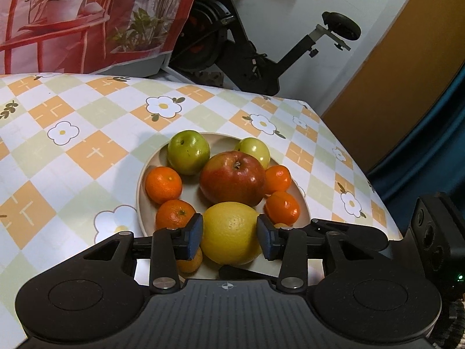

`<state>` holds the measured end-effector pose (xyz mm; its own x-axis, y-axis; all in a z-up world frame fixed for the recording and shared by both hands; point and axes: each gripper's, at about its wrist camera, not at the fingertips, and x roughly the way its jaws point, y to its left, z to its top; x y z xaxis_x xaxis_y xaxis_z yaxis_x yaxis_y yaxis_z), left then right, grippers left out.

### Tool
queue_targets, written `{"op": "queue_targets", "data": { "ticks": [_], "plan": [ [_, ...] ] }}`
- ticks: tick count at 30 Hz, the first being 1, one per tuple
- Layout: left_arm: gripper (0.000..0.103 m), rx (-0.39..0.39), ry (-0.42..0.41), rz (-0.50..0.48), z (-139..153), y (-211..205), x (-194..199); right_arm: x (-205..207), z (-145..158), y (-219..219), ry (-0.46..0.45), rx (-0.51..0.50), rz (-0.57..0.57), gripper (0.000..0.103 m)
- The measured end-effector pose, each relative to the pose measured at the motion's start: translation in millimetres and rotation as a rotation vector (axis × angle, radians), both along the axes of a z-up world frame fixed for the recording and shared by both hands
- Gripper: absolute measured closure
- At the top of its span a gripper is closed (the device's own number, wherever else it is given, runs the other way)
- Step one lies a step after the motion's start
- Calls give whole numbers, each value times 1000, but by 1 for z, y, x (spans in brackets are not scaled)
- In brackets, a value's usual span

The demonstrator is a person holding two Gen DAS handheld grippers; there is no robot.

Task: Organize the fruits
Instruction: 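Open the left tool while the right tool opens, releasing both lemons onto the plate, then move both tools back toward the red apple lying beside the plate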

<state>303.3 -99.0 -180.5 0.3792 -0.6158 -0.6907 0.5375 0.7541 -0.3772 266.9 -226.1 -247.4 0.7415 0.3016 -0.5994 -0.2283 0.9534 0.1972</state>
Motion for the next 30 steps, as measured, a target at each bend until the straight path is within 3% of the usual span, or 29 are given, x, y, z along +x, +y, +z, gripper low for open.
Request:
{"op": "queue_targets", "data": {
  "ticks": [8, 12, 15, 19, 27, 30],
  "plan": [
    [57, 60, -71, 2, 17, 0, -15, -22, 9, 1, -28, 13, -30, 47],
    [37, 89, -142, 49, 35, 9, -30, -37, 13, 3, -40, 35, -57, 44],
    [28, 111, -200, 91, 49, 21, -43, -47, 17, 6, -57, 49, -73, 36],
    [16, 173, -270, 167, 61, 36, -59, -58, 22, 16, -71, 58, -56, 35],
    [15, 407, -376, 321, 65, 63, -80, -66, 21, 42, -59, 37, -8, 34],
    [15, 411, -397, 354, 68, 76, -87, -68, 20, 52, -54, 30, 17, 34]
  ]
}}
